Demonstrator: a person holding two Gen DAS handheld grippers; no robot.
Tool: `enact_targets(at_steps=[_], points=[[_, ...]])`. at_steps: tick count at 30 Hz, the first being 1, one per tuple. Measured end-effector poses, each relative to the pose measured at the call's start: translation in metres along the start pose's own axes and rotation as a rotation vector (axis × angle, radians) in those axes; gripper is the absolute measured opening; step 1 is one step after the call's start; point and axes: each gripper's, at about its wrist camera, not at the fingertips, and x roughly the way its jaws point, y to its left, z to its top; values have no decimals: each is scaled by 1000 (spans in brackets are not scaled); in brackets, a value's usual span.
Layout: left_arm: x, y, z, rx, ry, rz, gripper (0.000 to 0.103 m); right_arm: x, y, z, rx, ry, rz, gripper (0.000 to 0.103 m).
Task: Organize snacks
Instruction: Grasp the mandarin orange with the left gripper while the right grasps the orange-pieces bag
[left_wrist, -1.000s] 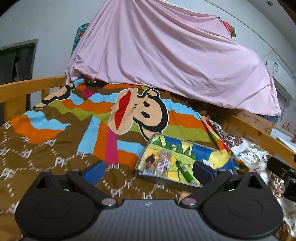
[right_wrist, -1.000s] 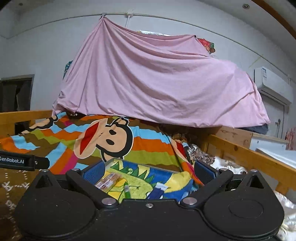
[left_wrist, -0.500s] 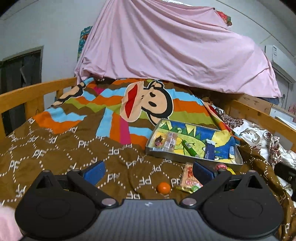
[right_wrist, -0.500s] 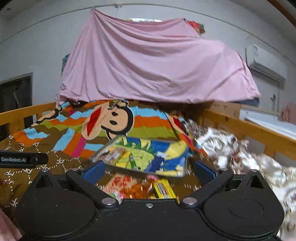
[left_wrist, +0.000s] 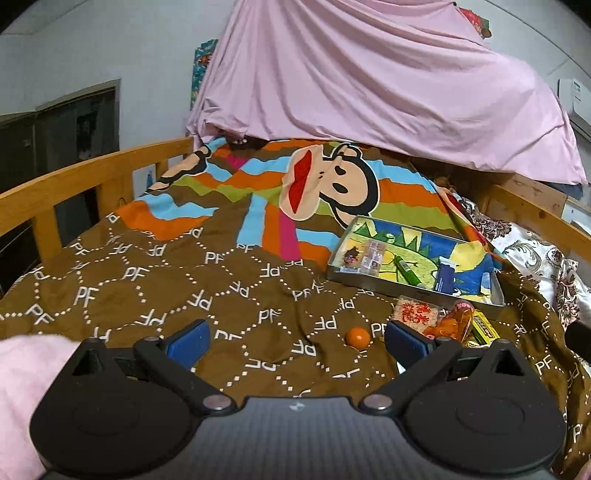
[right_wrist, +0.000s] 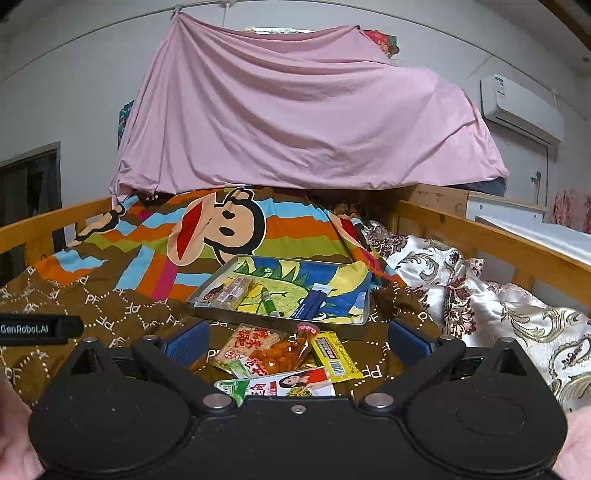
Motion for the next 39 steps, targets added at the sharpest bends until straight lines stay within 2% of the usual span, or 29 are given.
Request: enact_targets(at_steps=[4,8,12,15,21,28,32,34,36,39], points=[[-13,-8,2,31,-34,4,102,-9,0,5,25,-28,-22,102],[-17,-7,10,5,-32,-17,102,-8,-4,4,46,-8,-38,102],[-10,-6,19,-2,-2,-22,102,-2,-2,2,26,26,-31,102],[1,-3,24,-9,52,-32,102,5,2,2,7,60,-13,102],[43,-1,39,-6,202,-80,102,31,5,-1,-38,152,50,102],[109,-22,44,186,296,-136,102,79,-2,-13,-73,282,110,102],[153,-29,36,215,445,-230,102,113,-2,-15,-134,330,140,102],[171,-30,33,209,492,-241,102,127,1,-17,-180,338,138,102],[184,-31,31,207,509,-235,102,144,5,-19,-231,353,148,102],[197,-35,31,230,482,-235,102,166,8,-20,-284,351,182,102]])
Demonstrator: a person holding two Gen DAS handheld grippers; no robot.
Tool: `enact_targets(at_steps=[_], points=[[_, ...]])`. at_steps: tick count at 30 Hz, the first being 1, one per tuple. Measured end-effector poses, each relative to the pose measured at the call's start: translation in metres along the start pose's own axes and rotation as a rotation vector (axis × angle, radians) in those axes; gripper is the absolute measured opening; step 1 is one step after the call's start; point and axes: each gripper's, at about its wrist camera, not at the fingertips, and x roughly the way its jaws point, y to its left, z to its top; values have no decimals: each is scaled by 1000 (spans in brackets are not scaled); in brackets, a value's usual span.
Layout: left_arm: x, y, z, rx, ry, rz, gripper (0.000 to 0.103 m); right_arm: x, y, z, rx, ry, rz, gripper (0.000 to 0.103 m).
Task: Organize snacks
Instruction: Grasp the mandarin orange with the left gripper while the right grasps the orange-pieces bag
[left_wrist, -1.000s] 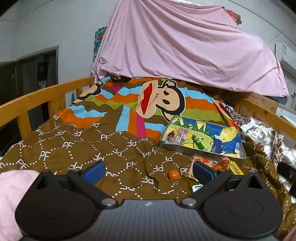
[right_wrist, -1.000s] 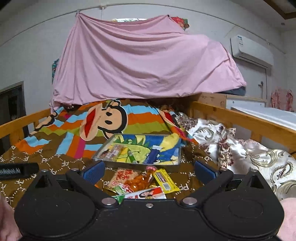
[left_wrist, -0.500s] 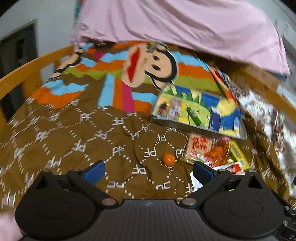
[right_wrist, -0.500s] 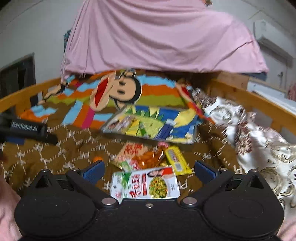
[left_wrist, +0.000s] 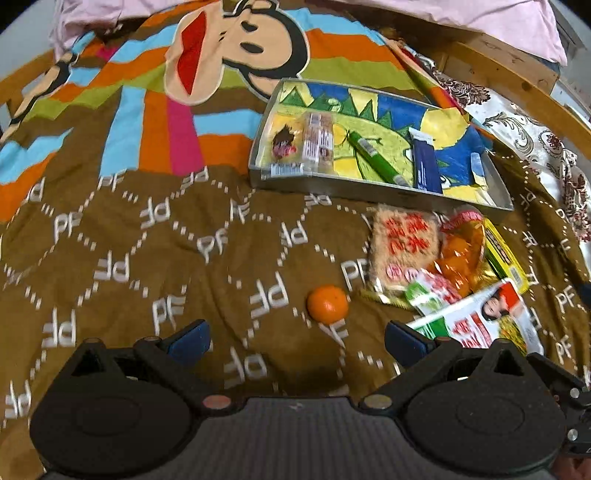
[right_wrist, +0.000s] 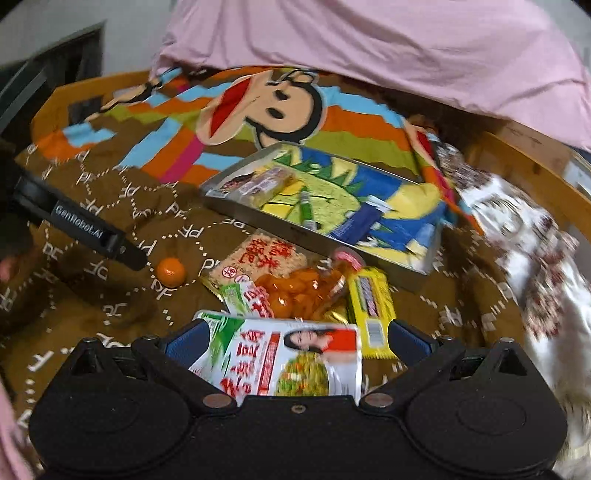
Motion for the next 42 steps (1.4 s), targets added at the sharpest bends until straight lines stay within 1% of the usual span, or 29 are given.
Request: enact_targets(at_steps=[2,4,7,9,11,13,14,16,17,19,21,22,27,28,29,31,33,35,36,39,42], points=[[5,-2,3,34,-25,14,102,13,-3,5,-8,-2,1,102],[11,-5,3,66,-41,29,102,24,-8,11,17,1,9,102],[16,-9,2,129,-85,47,102,40,-20,17,104,15,55,102],[21,-16,0,192,-116,81,102,50,-30,19,192,17,115,102],[28,-22,1,224,-107,90,102,61,-36,20,272,27,187,102],[32,-25,0,243,-92,75,102,72,-37,21,323,54,249,102],[34,-25,-1,248,-85,69,102,78,-37,21,342,69,267,102],[38,-25,-3,252,-60,48,101,87,-36,21,371,102,258,102],[41,-24,-4,248,-49,28,97,89,-36,21,379,115,247,102],[44,-23,-4,224,-16,-12,91,95,-36,20,398,124,230,102],[47,-21,-4,202,-6,-37,89,99,-35,20,402,122,231,102],[47,-21,-4,203,-13,-41,87,101,-35,20,402,111,232,102],[53,-23,-2,205,-19,-35,73,112,-31,14,422,87,234,102],[54,-23,-2,202,-14,-30,66,112,-31,12,427,87,236,101],[56,-23,-2,204,-7,-20,59,113,-28,11,421,90,232,98],[55,-24,-4,217,-10,-18,55,113,-24,10,386,96,213,91],[54,-25,-5,230,-14,-19,51,113,-23,7,376,97,188,77],[53,-29,-6,245,-21,-20,44,113,-26,4,398,91,177,70],[52,-30,-7,249,-26,-20,43,113,-28,4,416,89,168,64],[50,-32,-8,265,-37,-15,38,112,-30,4,429,89,163,61],[49,-34,-10,268,-46,-6,37,109,-23,4,370,81,147,60]])
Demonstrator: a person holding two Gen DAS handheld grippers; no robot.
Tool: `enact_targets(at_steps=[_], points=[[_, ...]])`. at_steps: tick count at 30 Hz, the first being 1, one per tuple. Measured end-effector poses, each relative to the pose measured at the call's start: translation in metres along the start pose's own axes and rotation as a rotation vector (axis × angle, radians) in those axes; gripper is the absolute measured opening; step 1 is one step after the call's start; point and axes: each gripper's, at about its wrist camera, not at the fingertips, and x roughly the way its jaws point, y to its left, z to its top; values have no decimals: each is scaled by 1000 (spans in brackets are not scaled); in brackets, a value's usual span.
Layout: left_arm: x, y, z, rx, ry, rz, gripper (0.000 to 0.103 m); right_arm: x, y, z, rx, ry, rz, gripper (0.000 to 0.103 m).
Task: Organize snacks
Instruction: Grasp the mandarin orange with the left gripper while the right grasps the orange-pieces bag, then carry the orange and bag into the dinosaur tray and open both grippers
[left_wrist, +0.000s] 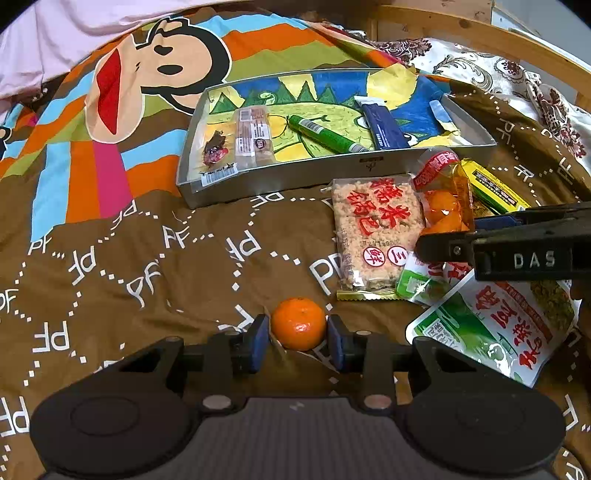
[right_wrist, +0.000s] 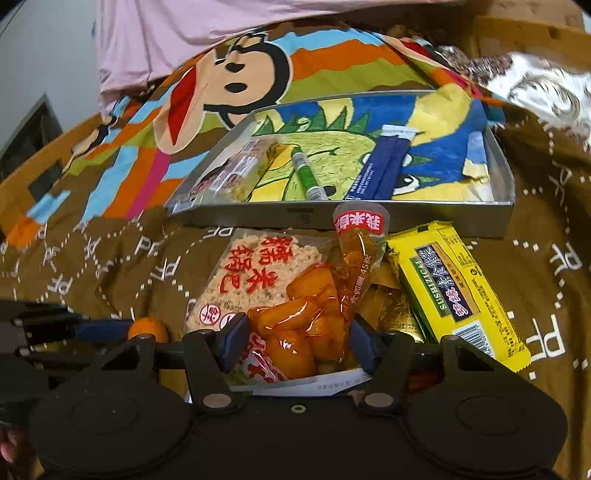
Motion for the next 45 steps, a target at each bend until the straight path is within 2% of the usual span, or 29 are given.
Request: enact_targets(at_steps=[4,10,11,16,22,28,31,33,35,36,39,45], points=[[-4,-3,-2,-5,-12,26,36,-7,21,-7,-145,-37,-47,58],[-22,-3,-5,-40,-69,55,34,-19,54,-26,-440,-114,-144,58],[-25,-2,-6,-51,-76,58,32,-19,57,-28,-471,-124,-158,58],[-37,2,-10,-91,-104,50,31,-26,65,-38,-577,-161,-208,58],[-31,4,-12,-105,-84,48,31,-38,63,-42,-561,-176,-238,58],[-24,13,-10,-174,-75,8,31,-43,59,-44,-580,-205,-258,58],[-18,13,-10,-165,-57,8,32,-42,60,-42,-572,-218,-252,58],[-16,12,-10,-149,-51,6,34,-41,61,-41,-578,-222,-248,58],[-11,11,-11,-146,-14,-8,44,-41,62,-41,-586,-224,-244,58],[-9,10,-12,-142,2,-5,46,-41,62,-42,-590,-226,-245,58],[-10,7,-14,-116,-14,16,45,-42,62,-41,-596,-230,-250,58],[-13,5,-15,-94,-42,28,32,-48,61,-40,-577,-248,-247,58]])
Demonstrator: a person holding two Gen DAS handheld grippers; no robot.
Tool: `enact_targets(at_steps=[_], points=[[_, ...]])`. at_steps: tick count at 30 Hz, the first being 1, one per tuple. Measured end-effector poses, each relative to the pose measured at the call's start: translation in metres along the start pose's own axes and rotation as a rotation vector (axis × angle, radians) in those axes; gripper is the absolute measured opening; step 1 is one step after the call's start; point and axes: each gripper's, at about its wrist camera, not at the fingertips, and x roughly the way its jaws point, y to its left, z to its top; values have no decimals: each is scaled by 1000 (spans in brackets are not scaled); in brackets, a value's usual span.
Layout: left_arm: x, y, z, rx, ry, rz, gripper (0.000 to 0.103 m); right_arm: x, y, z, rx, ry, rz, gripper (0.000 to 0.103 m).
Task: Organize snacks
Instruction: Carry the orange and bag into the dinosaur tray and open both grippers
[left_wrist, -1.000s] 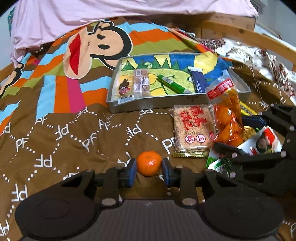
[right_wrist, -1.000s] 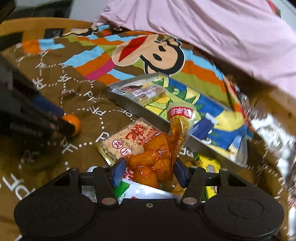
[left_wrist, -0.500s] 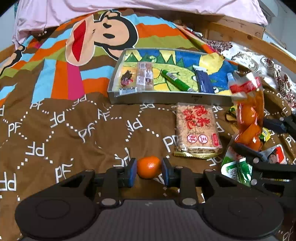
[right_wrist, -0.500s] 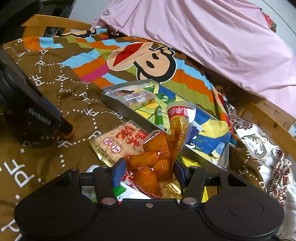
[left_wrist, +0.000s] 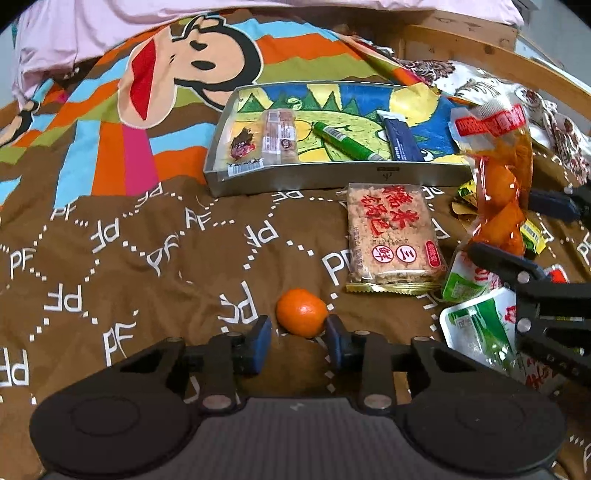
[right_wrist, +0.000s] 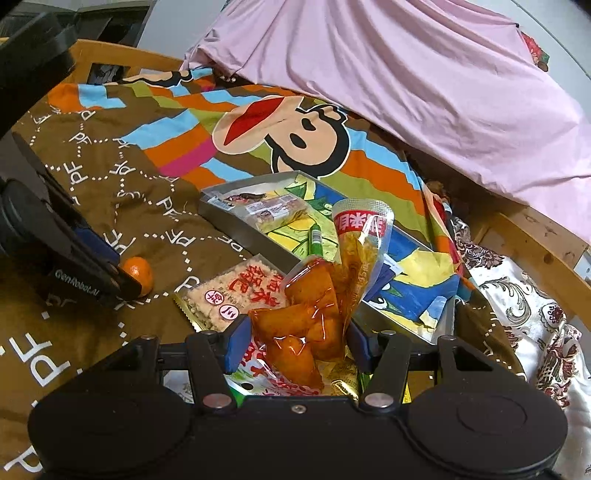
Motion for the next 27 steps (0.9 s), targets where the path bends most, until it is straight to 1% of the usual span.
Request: enact_targets(at_steps=[1,6,9,14,18,23,27], points=[[-1,-3,-1,21,-9,7,30,-1,0,0,0,-2,1,58],[-2,-21,-4,161,-35,65,32,-3,-2,2,9,-8,1,58],[1,-27,-3,217,-60,70,32,-2,-3,2,15,-4,-3,58],[12,-29,0,243,-79,47,34,4,-10,2,51,11,-17,58],[21,-30,-2,264,-62,34,36,5,-16,2,77,13,-30,58],[14,-28,-2,229,-60,33,35,2,-17,1,82,3,-42,58],[0,-33,-4,241,-102,40,35,-2,-17,2,70,-17,-47,58]])
